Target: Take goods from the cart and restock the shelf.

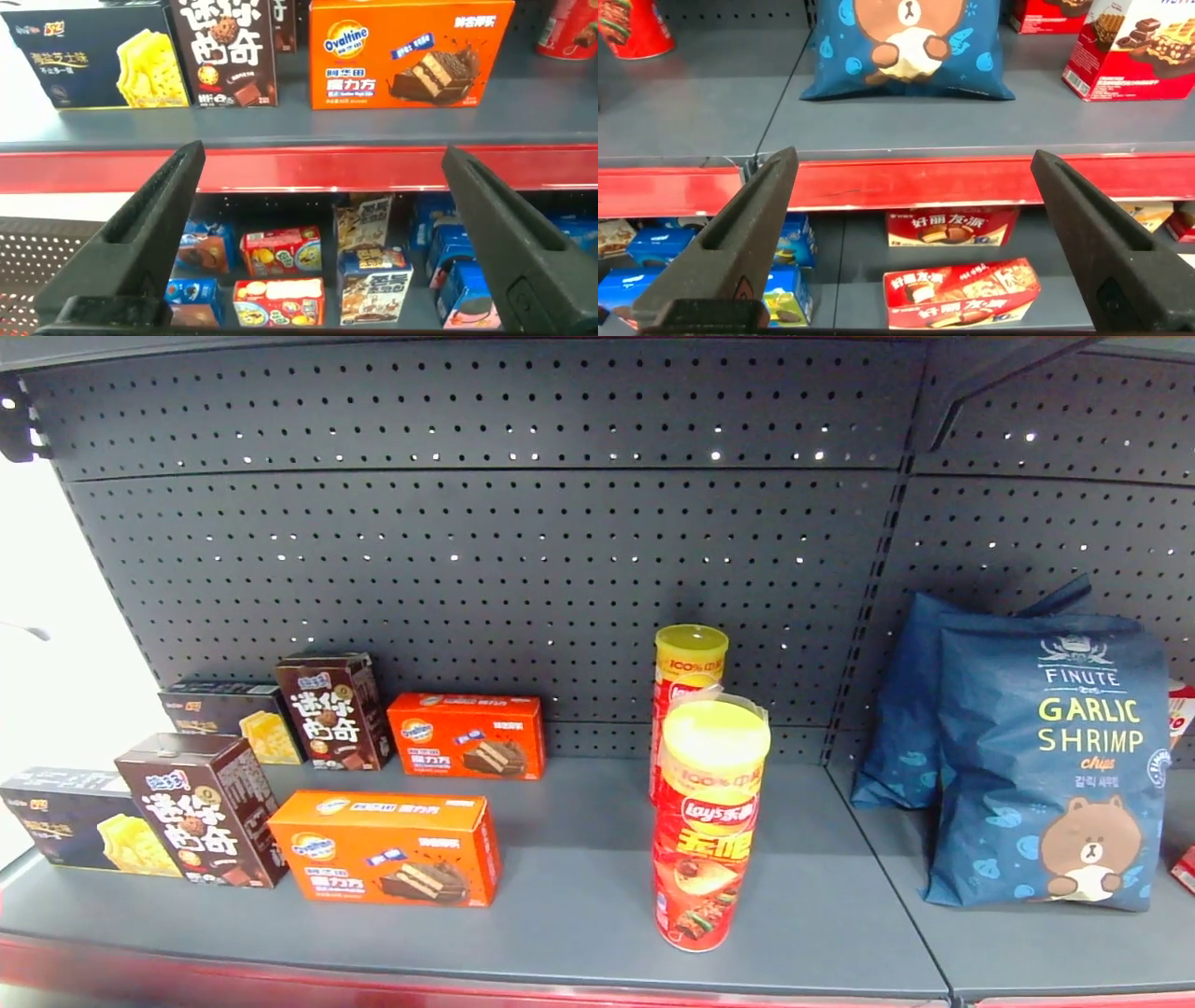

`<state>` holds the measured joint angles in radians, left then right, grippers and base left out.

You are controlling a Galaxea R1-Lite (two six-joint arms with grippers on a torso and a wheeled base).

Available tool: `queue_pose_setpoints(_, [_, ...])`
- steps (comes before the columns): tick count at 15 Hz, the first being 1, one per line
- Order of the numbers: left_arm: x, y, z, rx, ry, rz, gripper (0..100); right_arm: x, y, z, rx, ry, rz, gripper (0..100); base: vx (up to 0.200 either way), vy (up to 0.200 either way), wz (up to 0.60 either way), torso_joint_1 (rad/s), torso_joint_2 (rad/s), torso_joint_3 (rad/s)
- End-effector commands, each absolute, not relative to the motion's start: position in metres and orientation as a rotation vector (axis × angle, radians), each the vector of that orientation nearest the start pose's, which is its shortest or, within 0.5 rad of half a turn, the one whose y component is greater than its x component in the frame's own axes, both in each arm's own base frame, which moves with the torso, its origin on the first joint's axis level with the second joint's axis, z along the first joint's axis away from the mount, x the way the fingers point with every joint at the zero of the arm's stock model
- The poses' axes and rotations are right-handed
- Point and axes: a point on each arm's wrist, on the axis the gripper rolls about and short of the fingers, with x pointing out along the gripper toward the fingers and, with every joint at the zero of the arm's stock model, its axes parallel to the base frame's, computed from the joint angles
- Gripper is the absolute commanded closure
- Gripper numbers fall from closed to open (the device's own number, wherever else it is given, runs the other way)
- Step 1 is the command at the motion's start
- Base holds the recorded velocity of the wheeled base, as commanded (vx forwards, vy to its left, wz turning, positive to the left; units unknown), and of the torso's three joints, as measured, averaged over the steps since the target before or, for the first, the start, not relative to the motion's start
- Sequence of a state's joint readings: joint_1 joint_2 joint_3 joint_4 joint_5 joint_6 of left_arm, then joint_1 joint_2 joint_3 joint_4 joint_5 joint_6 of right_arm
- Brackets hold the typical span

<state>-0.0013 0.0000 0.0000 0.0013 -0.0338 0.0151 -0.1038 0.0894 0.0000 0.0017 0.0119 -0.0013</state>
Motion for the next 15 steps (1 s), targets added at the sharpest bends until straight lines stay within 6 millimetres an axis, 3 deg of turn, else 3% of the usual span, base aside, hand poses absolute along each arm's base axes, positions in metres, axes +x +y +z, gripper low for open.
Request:
queue_pose_setpoints(1, [-0.0227, -0.0007, 0.0754, 0.015, 0.003, -0.035, 0, -0.0157, 0.0019, 0.0771, 0.004, 0.094, -0.092, 0, 0.000, 0.000, 0.00, 0.000, 0.00, 0.000])
queue_pose_setpoints(9, [-0.0227, -0.0006, 0.0754, 0.018, 0.003, -0.029, 0, -0.0157, 0.0019, 0.0771, 0.004, 0.094, -0.092, 0, 0.000, 0.000, 0.00, 0.000, 0.00, 0.000])
queue_pose_setpoints(11, [-0.0227, -0.0004, 0.0754, 0.014, 0.003, -0.023, 0, -0.0157, 0.0019, 0.0771, 0.004, 0.094, -0.093, 0, 0.000, -0.200, 0.00, 0.002, 0.00, 0.002])
queue_pose_setpoints(15, [-0.0227, -0.0005, 0.0754, 0.014, 0.003, -0.025, 0, -0.0157, 0.0019, 0.0771, 0.004, 0.094, -0.093, 0, 0.000, 0.000, 0.00, 0.000, 0.00, 0.000])
